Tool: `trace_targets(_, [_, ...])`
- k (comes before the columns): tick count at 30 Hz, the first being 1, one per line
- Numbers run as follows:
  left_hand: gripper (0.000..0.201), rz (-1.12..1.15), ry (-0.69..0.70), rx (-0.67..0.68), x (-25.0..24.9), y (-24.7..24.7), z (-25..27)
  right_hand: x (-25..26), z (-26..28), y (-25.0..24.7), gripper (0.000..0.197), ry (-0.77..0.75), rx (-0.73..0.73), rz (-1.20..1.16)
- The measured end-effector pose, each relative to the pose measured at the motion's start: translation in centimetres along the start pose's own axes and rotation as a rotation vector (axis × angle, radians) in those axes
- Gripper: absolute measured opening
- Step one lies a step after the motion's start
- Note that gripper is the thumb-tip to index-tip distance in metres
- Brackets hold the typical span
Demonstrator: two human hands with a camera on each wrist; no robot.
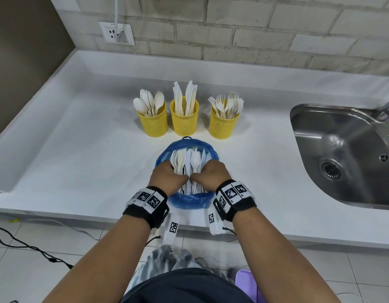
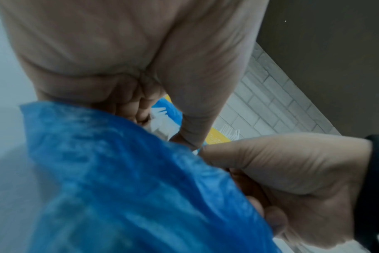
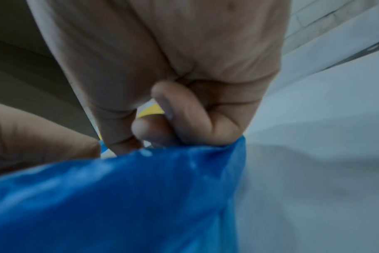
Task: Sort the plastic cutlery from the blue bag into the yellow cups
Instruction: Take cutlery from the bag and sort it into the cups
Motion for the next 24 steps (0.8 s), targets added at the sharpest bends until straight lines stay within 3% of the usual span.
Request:
trace_targets(2, [0.03, 0.035, -0.019, -0.018, 0.2, -0.2, 0.0, 0.1, 0.1, -0.1, 0.035, 0.007, -0.001, -0.024])
trace_targets(9, [0.033, 0.075, -0.049, -0.008, 0.3, -0.4, -0.2, 0.9, 0.5, -0.4, 0.024, -0.041, -0.031, -0.029])
trace_targets(13, [0.018, 0.135, -0.056, 0.013, -0.2, -0.4, 0.0, 1.3, 0.8, -0.2, 0.02, -0.063, -0.039, -0.054])
trace_targets(20, [0.058, 0.059, 0.013, 0.087, -0.9, 0.6, 0.6, 2.6, 2.1, 0.5, 0.027, -0.231, -0.014, -0.169])
trace_targets(24, [0.061, 0.014, 0.041, 0.008, -0.9, 0.2, 0.3, 2.2, 2.2, -1.2, 0.025, -0.271, -0.181, -0.097])
Point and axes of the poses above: each hand's wrist, its own z-axis away from the middle knuckle, its own y-axis out of the palm, x = y × z, the point moved 9 cm from there along -z, towards the middle knuckle, and after that the axes turned 14 degrees about -x, right-handed, at the moved point
